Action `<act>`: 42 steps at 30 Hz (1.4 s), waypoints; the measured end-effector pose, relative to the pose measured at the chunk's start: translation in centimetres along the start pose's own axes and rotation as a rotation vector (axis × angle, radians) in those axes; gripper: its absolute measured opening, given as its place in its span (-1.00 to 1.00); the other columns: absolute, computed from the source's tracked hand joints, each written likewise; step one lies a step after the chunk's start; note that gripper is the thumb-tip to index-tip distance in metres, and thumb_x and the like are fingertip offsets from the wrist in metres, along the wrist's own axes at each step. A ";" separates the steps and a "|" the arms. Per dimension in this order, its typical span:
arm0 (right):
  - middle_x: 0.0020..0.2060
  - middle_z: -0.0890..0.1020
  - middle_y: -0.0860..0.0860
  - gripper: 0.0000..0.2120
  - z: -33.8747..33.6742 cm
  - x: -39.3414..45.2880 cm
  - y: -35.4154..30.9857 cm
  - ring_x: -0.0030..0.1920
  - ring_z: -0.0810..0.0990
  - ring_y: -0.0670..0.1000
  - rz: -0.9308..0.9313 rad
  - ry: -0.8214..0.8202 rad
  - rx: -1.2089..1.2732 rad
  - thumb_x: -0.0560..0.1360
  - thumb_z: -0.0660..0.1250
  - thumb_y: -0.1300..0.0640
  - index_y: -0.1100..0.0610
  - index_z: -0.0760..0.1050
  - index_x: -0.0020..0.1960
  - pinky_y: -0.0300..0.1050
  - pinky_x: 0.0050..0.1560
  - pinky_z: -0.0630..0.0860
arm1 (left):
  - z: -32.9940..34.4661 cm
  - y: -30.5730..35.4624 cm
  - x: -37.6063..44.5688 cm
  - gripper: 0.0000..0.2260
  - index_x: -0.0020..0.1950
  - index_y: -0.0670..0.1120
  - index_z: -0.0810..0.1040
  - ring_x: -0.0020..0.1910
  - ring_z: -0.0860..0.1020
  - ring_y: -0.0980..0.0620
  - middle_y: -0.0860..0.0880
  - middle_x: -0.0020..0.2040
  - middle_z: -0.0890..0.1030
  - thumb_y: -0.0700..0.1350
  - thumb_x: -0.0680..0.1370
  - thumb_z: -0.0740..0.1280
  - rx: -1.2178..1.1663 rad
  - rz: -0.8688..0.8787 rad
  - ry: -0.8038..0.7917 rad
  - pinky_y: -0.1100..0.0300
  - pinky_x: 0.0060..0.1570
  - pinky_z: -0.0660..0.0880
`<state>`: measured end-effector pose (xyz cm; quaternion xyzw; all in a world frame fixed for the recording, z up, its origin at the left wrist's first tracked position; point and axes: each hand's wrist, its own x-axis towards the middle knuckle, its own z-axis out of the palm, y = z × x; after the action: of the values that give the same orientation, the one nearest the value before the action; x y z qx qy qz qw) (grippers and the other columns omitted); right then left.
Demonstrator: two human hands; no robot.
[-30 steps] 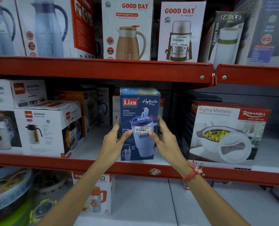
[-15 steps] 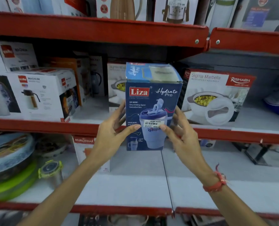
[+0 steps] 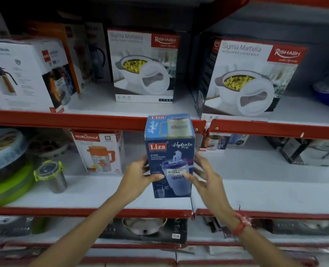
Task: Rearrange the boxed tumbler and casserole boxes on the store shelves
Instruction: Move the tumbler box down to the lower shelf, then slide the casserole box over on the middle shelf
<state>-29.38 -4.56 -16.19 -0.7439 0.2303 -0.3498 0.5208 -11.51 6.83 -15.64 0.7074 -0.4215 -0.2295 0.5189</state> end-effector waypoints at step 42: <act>0.58 -0.10 0.04 -0.08 -16.3 15.3 -4.8 0.56 -0.15 0.06 -0.131 0.830 -0.209 0.39 0.23 -0.40 -0.02 -0.10 0.55 0.16 0.52 -0.06 | 7.1 17.1 14.6 -0.20 0.56 -0.04 0.01 0.53 0.18 -0.09 -0.07 0.58 0.13 0.20 0.47 0.32 -0.069 0.132 -0.004 -0.03 0.43 0.21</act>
<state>-31.98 -23.69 -3.95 -0.6021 0.4066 -0.6264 0.2825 -15.15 -10.99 -0.65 0.6592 -0.4600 -0.2103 0.5564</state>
